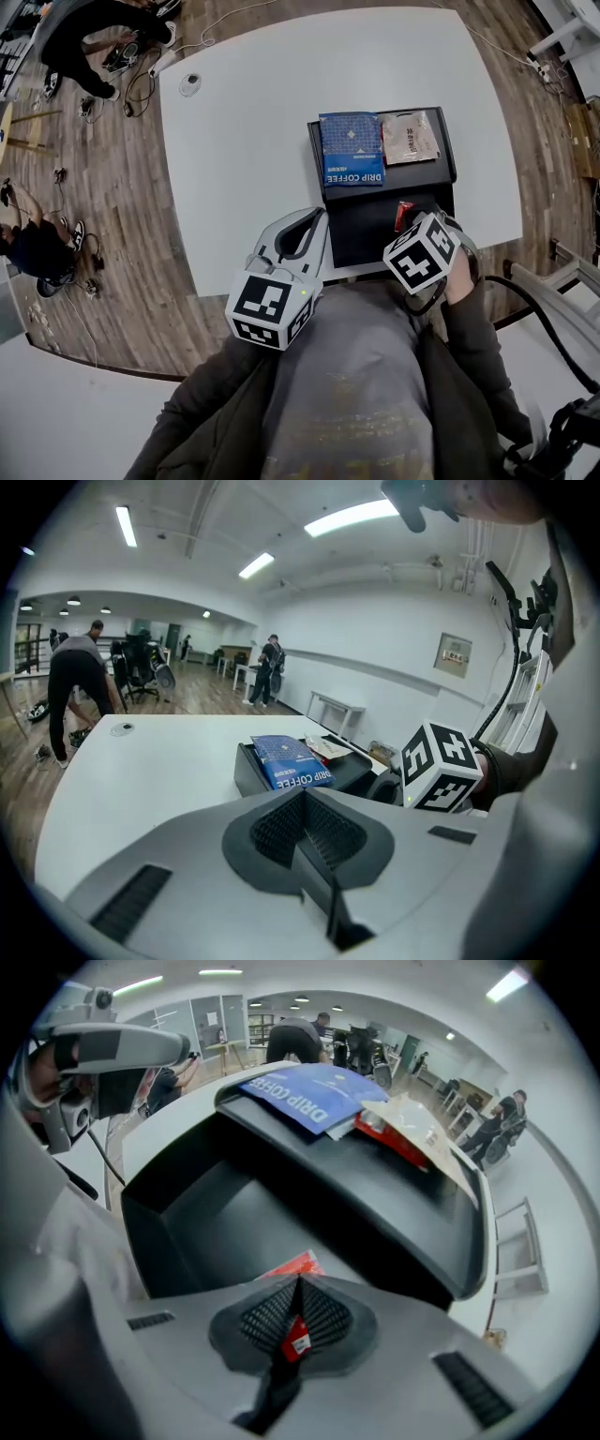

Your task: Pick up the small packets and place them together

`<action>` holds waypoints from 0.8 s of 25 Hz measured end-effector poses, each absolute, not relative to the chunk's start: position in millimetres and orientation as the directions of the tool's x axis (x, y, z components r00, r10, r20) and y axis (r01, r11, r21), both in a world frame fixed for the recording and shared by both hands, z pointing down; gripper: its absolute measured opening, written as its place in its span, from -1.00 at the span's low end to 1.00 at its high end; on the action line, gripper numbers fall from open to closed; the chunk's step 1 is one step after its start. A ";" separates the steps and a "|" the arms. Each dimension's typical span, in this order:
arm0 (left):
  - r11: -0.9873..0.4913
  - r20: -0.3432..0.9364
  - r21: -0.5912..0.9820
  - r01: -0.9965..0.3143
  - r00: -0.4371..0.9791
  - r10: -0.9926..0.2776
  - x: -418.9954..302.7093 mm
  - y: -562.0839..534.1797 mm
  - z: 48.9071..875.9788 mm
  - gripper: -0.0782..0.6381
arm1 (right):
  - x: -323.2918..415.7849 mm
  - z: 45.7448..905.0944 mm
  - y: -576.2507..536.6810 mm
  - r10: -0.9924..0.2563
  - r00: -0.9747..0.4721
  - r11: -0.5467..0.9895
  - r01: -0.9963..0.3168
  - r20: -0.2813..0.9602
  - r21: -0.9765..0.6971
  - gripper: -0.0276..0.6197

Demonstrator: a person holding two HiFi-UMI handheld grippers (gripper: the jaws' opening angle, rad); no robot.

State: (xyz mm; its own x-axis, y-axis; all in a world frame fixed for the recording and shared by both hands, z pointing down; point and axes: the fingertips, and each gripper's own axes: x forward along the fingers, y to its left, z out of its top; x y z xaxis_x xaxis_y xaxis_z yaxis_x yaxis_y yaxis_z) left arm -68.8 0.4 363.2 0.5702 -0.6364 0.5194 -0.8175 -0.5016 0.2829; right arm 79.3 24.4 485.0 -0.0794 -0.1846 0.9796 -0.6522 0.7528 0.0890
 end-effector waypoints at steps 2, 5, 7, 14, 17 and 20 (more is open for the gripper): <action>-0.498 0.521 0.285 -0.819 0.568 -0.637 -71.2 1.0 363.8 -0.77 | 63.4 484.0 24.3 -0.174 -0.138 0.763 -0.645 0.975 0.045 -0.91; -0.488 0.525 0.286 -0.825 0.561 -0.641 -74.5 1.9 366.1 -0.77 | 36.6 482.7 21.2 -0.176 -0.254 0.777 -0.629 0.951 -0.024 -0.91; -0.482 0.527 0.286 -0.828 0.556 -0.642 -75.5 2.5 367.5 -0.77 | 19.0 481.9 17.5 -0.185 -0.338 0.781 -0.620 0.923 -0.070 -0.91; -0.466 0.530 0.284 -0.838 0.542 -0.652 -73.6 5.1 366.8 -0.77 | 20.4 461.1 17.3 -0.212 -0.479 0.761 -0.627 0.852 -0.164 -0.90; -0.467 0.531 0.281 -0.838 0.541 -0.652 -68.8 6.3 366.5 -0.77 | 36.4 449.4 11.5 -0.245 -0.491 0.739 -0.653 0.836 -0.166 -0.90; -0.471 0.530 0.274 -0.839 0.540 -0.654 -63.0 7.8 365.8 -0.77 | 50.4 443.0 3.2 -0.286 -0.476 0.730 -0.671 0.831 -0.133 -0.78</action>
